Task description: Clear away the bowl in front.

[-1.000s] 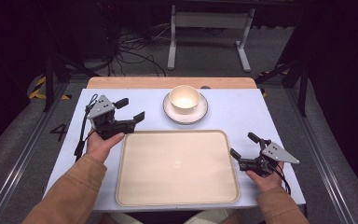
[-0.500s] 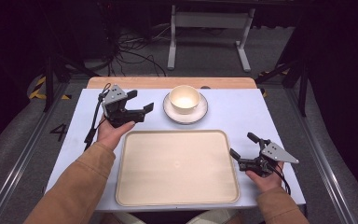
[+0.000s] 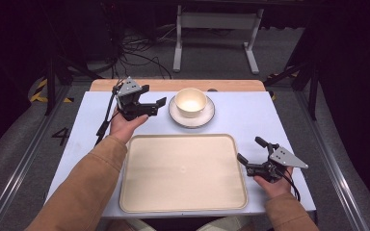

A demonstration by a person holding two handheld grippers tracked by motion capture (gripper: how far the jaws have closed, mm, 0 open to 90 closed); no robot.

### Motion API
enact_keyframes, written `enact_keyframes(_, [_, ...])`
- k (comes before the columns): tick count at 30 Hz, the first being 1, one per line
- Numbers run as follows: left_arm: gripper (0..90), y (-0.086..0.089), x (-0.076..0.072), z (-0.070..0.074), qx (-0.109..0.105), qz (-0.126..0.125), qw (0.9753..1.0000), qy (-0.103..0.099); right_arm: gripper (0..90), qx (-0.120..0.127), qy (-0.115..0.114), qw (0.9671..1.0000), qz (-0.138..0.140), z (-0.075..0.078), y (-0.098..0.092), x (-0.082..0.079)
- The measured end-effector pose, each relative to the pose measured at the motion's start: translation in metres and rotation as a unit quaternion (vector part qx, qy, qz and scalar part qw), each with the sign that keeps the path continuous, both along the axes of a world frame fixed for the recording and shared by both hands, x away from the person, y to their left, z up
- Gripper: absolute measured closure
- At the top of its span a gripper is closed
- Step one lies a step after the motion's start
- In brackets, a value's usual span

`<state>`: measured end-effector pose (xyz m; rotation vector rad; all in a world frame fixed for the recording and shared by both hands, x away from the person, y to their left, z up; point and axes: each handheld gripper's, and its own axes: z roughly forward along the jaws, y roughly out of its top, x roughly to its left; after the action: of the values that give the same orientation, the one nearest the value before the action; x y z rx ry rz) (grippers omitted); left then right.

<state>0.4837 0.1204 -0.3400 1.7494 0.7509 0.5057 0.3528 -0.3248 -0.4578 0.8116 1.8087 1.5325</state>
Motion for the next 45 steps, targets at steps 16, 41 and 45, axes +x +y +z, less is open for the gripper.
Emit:
enact_keyframes(16, [18.4, -0.015, 0.031, -0.002, 0.007, 0.012, 0.9999, 0.006, 4.8, -0.009, 0.003, 1.0, 0.0, 0.0, 0.002, 0.0])
enact_keyframes(41, [14.7, -0.04, 0.06, -0.007, 0.013, 0.018, 0.9988, 0.043, 1.3, 0.004, 0.001, 0.9999, -0.011, 0.0, 0.0, 0.0])
enact_keyframes(45, [14.1, -0.046, 0.066, -0.01, 0.014, 0.02, 0.9977, 0.063, 1.3, 0.004, -0.001, 0.9999, -0.01, 0.0, 0.0, -0.001])
